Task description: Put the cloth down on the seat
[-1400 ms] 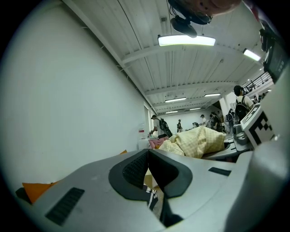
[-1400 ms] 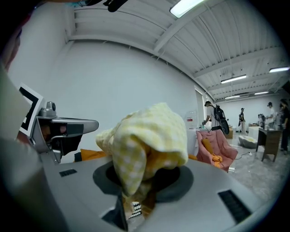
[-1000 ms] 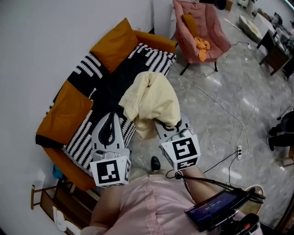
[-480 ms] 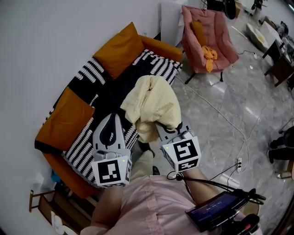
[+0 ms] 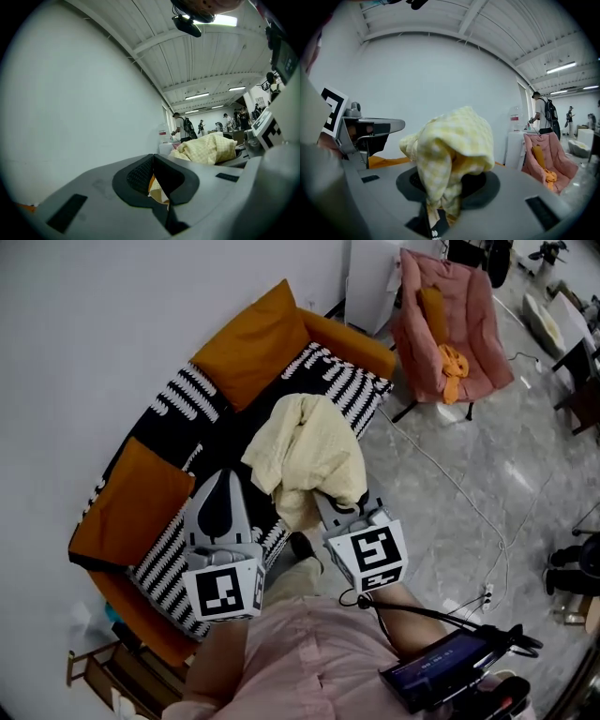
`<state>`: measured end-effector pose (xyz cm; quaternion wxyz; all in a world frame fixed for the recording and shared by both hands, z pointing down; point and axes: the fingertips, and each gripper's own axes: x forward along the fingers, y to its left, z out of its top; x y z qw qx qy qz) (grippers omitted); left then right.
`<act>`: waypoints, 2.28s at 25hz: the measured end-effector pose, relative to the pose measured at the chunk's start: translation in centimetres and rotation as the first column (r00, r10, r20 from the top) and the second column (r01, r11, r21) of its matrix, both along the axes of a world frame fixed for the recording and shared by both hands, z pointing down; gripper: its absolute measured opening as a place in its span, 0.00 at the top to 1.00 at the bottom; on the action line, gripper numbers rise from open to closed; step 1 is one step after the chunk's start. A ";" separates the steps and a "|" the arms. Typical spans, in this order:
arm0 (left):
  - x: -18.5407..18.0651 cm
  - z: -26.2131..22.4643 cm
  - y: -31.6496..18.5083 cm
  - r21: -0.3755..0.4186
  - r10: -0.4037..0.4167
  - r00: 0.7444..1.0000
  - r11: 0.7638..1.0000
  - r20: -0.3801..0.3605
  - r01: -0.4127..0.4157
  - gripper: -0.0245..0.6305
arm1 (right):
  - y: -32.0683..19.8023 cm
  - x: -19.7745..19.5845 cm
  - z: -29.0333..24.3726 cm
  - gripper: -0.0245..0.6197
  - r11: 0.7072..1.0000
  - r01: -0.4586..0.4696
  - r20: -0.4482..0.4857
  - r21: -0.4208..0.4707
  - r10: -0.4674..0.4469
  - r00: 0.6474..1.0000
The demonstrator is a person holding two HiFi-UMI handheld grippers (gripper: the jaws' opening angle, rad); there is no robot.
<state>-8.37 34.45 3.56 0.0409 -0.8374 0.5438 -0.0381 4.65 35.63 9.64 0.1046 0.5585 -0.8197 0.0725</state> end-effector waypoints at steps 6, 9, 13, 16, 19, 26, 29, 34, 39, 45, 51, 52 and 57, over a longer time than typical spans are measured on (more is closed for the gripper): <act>-1.0 -0.4 -8.4 0.005 -0.026 1.000 1.000 -0.012 0.026 0.95 | -9.0 -1.0 -0.8 0.76 0.999 0.033 -0.015 0.012 -0.033 0.999; -2.1 -0.8 -11.4 0.008 -0.046 0.999 0.999 -0.020 0.046 0.95 | -12.3 -1.5 -1.7 0.76 0.999 0.039 -0.026 0.033 -0.039 0.999; -2.8 -1.1 -13.8 0.012 -0.056 0.998 0.998 -0.027 0.056 0.95 | -15.2 -2.1 -2.8 0.76 0.998 0.050 -0.042 0.050 -0.048 0.998; -3.1 -1.7 -15.0 0.022 -0.063 0.997 0.998 -0.035 0.064 0.95 | -16.6 -2.3 -3.5 0.76 0.997 0.054 -0.054 0.060 -0.051 0.997; -3.5 -2.0 -16.2 0.030 -0.077 0.996 0.996 -0.045 0.079 0.95 | -17.9 -2.3 -3.9 0.76 0.996 0.060 -0.061 0.064 -0.056 0.997; -2.1 -1.1 -18.9 0.007 -0.086 0.996 0.996 -0.035 0.086 0.95 | -20.3 -1.1 -3.2 0.76 0.996 0.070 -0.061 0.047 -0.067 0.996; -1.2 -0.4 -20.3 -0.014 -0.087 0.996 0.996 -0.024 0.087 0.95 | -21.6 -0.3 -2.3 0.76 0.997 0.078 -0.057 0.025 -0.076 0.995; 0.0 1.4 -23.1 -0.060 -0.101 0.995 0.993 -0.012 0.100 0.95 | -24.5 0.4 0.1 0.76 0.994 0.106 -0.045 -0.033 -0.107 0.993; 0.8 3.9 -26.3 -0.097 -0.114 0.993 0.989 -0.005 0.113 0.95 | -28.0 0.8 3.4 0.76 0.986 0.137 -0.046 -0.099 -0.142 0.989; 0.1 9.2 -29.9 -0.194 -0.158 0.987 0.968 0.010 0.157 0.95 | -31.2 0.7 9.2 0.75 0.963 0.169 -0.045 -0.209 -0.182 0.982; -0.8 15.4 -33.6 -0.266 -0.175 0.984 0.948 0.023 0.174 0.95 | -34.4 0.2 16.2 0.75 0.934 0.178 -0.049 -0.311 -0.203 0.978; -0.8 16.5 -34.3 -0.277 -0.174 0.984 0.945 0.027 0.174 0.95 | -34.9 0.2 17.4 0.75 0.928 0.179 -0.050 -0.327 -0.206 0.977; -0.4 21.7 -37.0 -0.358 -0.166 0.986 0.919 0.032 0.167 0.95 | -36.9 0.9 23.9 0.75 0.892 0.164 -0.055 -0.422 -0.206 0.977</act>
